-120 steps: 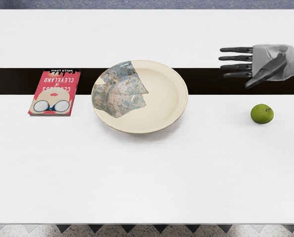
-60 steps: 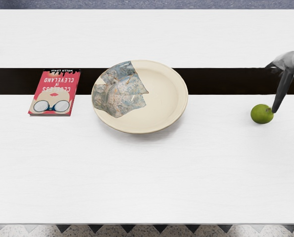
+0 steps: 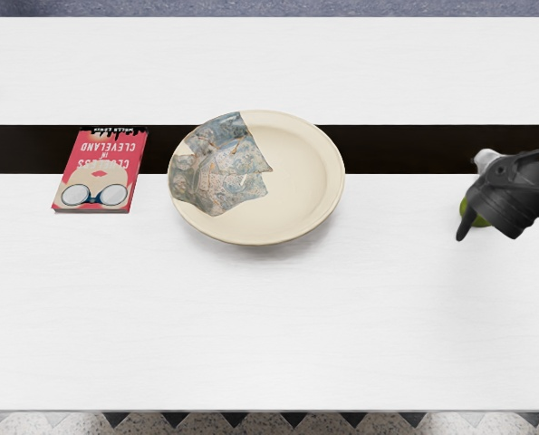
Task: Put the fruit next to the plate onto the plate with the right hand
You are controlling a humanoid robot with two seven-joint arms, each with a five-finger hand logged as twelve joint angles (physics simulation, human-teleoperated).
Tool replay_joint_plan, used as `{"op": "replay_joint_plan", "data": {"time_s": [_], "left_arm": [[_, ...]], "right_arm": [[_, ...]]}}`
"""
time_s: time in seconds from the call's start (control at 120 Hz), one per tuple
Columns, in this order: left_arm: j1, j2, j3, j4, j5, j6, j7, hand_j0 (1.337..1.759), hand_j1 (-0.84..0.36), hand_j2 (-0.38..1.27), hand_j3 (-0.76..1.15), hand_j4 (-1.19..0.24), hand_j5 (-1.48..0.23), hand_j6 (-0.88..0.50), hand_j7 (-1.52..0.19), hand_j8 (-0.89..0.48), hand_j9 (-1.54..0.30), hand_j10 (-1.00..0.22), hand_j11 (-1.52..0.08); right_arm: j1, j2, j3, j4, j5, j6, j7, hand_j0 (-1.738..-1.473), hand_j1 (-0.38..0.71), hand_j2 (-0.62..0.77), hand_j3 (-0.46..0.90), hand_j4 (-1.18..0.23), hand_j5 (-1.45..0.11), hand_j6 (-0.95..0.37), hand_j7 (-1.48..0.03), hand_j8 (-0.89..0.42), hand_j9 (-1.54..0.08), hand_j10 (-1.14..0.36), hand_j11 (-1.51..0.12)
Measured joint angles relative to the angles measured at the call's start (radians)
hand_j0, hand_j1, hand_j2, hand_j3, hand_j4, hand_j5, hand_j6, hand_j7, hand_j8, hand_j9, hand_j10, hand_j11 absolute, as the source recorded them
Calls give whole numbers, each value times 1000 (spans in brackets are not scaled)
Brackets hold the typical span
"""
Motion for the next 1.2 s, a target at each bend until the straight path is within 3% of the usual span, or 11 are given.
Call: {"op": "replay_joint_plan", "data": {"time_s": [0.167,0.467,1.15,1.2], "left_arm": [[0,0,0,0,0,0,0,1658,349,0,0,0,0,0,0,0,0,0,0],[0,0,0,0,0,0,0,1658,349,0,0,0,0,0,0,0,0,0,0],[0,0,0,0,0,0,0,1658,349,0,0,0,0,0,0,0,0,0,0],[0,0,0,0,0,0,0,1658,349,0,0,0,0,0,0,0,0,0,0]], "right_arm": [[-58,-2,14,-84,-28,-8,0,-1658,-201,-24,0,-125,-162,-126,-161,-125,-162,-125,-161],[-147,-10,83,-130,-38,-10,0,-1658,-79,-44,0,-227,-294,-228,-294,-227,-294,-227,-294],[-207,25,125,-218,-38,-10,0,-1658,-41,-50,0,-259,-335,-259,-335,-259,-335,-259,-335],[-211,25,127,-221,-38,-10,0,-1658,27,-62,0,-315,-409,-316,-408,-315,-409,-315,-408]]}}
